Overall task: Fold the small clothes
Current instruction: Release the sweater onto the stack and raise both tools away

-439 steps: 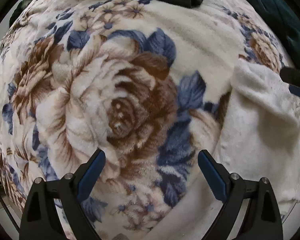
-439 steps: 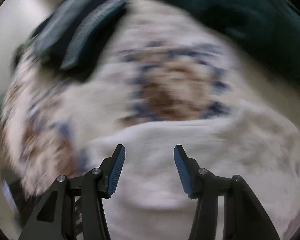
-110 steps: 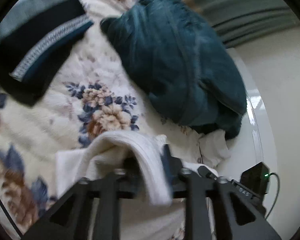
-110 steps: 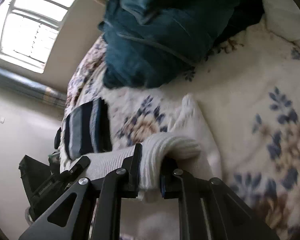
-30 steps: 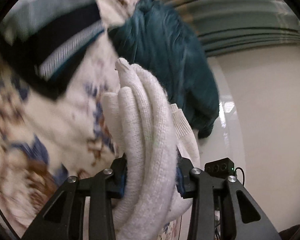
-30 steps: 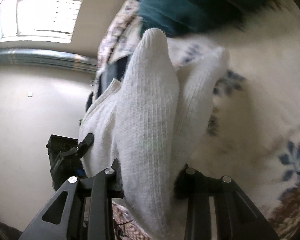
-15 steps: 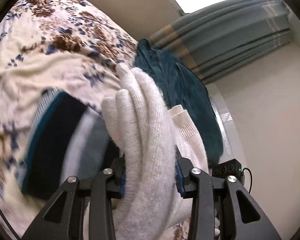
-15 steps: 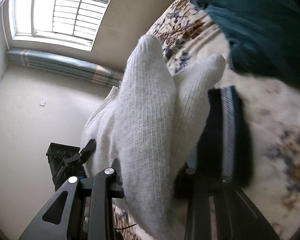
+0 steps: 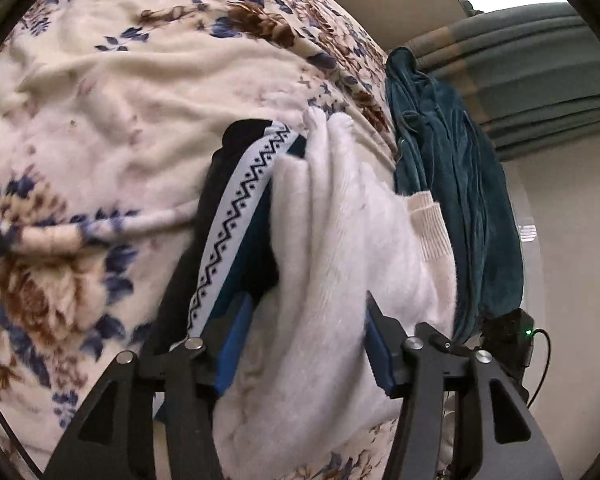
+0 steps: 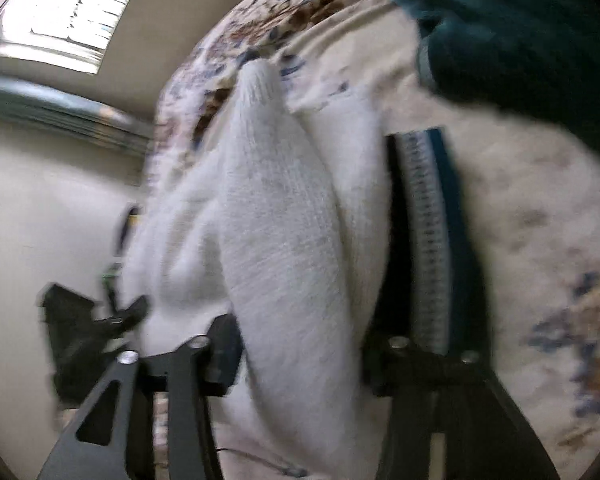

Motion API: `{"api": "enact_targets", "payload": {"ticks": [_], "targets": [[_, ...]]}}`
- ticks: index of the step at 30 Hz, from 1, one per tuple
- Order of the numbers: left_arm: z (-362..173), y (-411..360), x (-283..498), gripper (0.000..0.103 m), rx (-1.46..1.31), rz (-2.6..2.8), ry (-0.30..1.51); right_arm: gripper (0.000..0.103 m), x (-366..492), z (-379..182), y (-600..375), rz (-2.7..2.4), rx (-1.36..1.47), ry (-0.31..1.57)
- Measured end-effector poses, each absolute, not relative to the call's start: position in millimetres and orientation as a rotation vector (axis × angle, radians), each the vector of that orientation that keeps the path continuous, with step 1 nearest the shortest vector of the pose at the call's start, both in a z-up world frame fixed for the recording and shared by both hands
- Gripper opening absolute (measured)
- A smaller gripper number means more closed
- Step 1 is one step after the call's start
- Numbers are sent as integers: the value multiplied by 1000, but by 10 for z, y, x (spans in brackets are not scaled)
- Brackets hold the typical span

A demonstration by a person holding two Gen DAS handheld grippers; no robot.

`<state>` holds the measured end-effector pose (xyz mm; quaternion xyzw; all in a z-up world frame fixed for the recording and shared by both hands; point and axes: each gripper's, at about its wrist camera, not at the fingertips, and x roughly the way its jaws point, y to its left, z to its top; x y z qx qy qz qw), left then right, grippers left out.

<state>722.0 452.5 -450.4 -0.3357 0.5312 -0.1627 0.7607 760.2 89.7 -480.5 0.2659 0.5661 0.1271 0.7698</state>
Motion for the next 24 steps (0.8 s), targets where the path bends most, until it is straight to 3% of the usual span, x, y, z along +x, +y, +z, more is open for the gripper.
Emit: {"api": "enact_targets", "payload": {"ticks": [3,7,8,9,11,12,17,24], "targets": [[-4441,4488,7172,60,-668,-312,1165,55,7507,-4718,909,114,414,1214],[-4306,4249,7153,63,-444,-212,1147,55,7443,-4669,812,-2,363,1228],[-4269,4174,7150,71,-372,-173,1146,57,7405,-4658,792,-19,337,1237],[-4234,4114,7147,78,-307,-135,1144,63,7393,-4624,828,-34,297,1233],[-4133,3951,7110,87,-146,-30,1128,103,7244,-4483,915,-81,188,1206],[-4085,3875,7065,95,-78,7,1119,103,7158,-4368,983,-115,122,1167],[-3909,3769,6804,102,16,58,1073,103,6803,-3879,1078,-179,29,1070],[-3423,3802,6284,102,19,97,1011,103,6148,-3104,1086,-180,36,989]]}}
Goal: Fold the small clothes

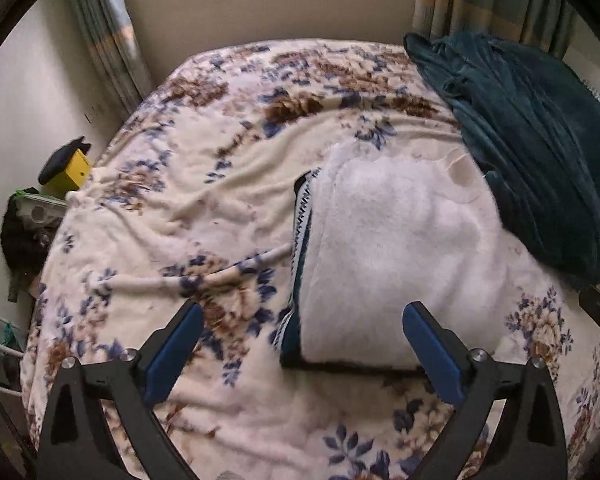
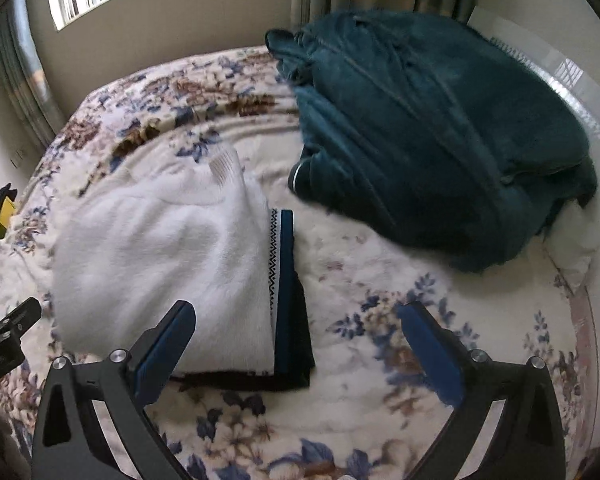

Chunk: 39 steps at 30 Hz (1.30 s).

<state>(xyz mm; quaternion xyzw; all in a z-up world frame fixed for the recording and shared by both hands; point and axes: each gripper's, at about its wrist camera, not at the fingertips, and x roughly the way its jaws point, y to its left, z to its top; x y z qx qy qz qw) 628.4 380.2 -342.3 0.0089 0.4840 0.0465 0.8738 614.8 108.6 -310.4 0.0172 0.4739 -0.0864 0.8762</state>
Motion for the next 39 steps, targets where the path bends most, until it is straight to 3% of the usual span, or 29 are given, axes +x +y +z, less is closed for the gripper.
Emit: {"api": "enact_targets", "payload": {"ticks": [8,23,31,39], "targets": [[-2544,3649,5434,102,33,121,917,103,5214,-2143,1149,-153,31,892],[-763,3387,3727,102,25,86,764,103,3062,169,1121,-125,-3,640],[-310,3341,3126,102,-14,97,709,103,2251,804,1092,-70,-17,590],[-97,3265,2854,102,1,125,649,103,1915,991,1052,-22,-9,591]]}}
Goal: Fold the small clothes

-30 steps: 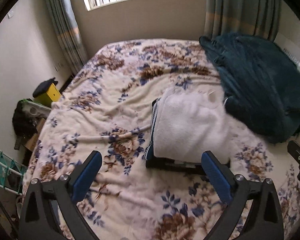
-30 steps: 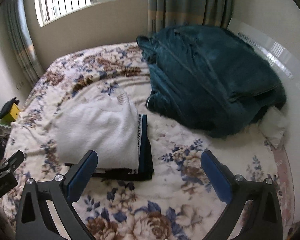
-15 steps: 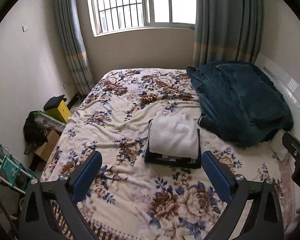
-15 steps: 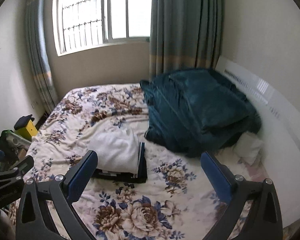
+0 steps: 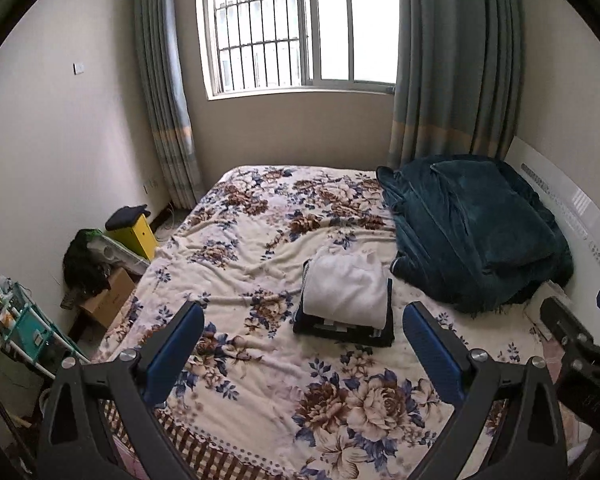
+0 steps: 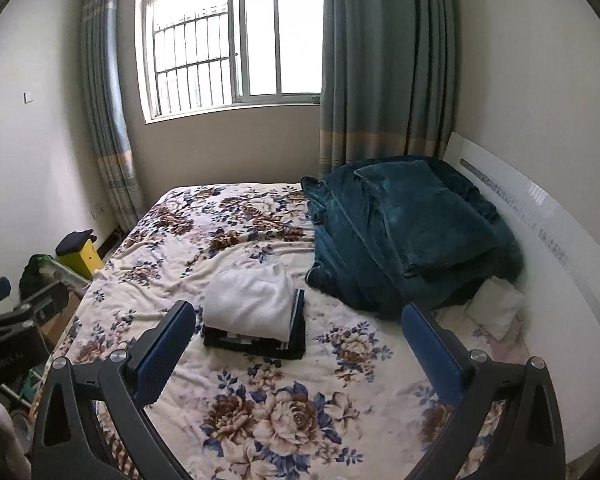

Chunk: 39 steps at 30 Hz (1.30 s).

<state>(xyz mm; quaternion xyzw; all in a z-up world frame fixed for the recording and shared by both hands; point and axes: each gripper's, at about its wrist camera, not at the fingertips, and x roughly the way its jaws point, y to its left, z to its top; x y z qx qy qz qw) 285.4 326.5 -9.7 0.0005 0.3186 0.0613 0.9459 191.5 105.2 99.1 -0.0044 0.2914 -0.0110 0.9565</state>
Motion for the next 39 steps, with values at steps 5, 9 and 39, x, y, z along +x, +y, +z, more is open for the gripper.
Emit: {"api": "enact_targets", "payload": {"ticks": [5,9,39], "targets": [[-55,3199,2805,103,16,123,636,103,1934,958,1032,-14,-12,585],[-39,3164,2769,103,23,136,626,103,1915,969,1021,-9,-5,584],[15,3190,2699,103,15,160,611,103,1916,924,978,10,7,585]]}}
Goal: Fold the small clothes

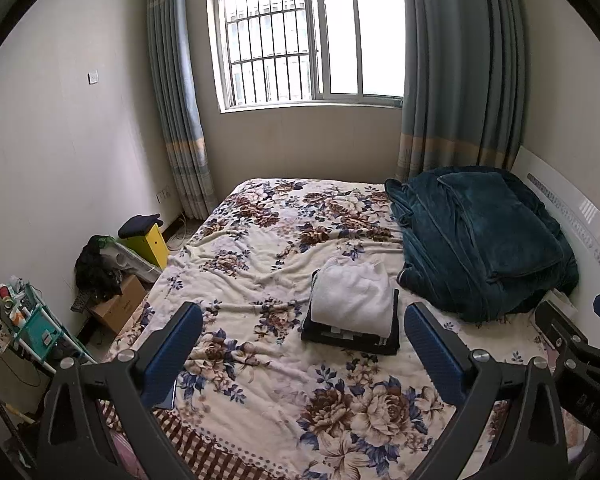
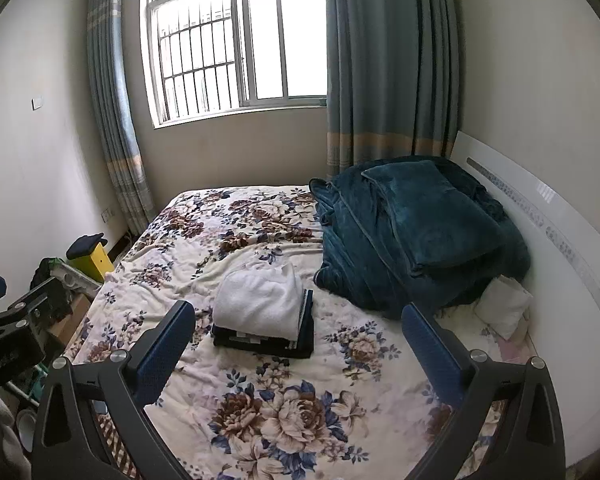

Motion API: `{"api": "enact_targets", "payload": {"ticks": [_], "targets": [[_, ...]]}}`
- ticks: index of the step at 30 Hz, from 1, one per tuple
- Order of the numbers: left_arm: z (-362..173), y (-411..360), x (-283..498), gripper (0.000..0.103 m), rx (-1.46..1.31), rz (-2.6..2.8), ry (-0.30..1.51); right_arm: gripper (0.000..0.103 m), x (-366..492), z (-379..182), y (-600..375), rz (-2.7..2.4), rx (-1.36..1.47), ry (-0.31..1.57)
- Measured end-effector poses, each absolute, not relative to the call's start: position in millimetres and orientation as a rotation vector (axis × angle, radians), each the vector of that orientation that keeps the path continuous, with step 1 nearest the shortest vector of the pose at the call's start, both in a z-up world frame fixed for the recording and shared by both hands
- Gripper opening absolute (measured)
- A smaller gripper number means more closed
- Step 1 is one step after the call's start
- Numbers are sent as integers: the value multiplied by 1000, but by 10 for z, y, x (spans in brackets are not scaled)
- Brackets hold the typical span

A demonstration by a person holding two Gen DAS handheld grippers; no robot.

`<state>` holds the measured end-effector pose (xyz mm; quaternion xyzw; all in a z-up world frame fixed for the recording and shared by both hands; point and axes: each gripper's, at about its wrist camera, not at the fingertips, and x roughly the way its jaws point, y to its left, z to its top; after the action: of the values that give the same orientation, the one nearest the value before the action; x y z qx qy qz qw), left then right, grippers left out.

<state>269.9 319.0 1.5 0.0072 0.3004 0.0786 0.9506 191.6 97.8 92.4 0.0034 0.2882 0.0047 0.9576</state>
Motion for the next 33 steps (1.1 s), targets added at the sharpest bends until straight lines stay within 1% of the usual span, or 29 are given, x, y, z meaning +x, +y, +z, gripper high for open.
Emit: {"api": "enact_targets", "payload": {"ticks": [33], "targets": [[11,3191,2642,103,11,166,607,103,1856,923,970,-8,20,574]]}}
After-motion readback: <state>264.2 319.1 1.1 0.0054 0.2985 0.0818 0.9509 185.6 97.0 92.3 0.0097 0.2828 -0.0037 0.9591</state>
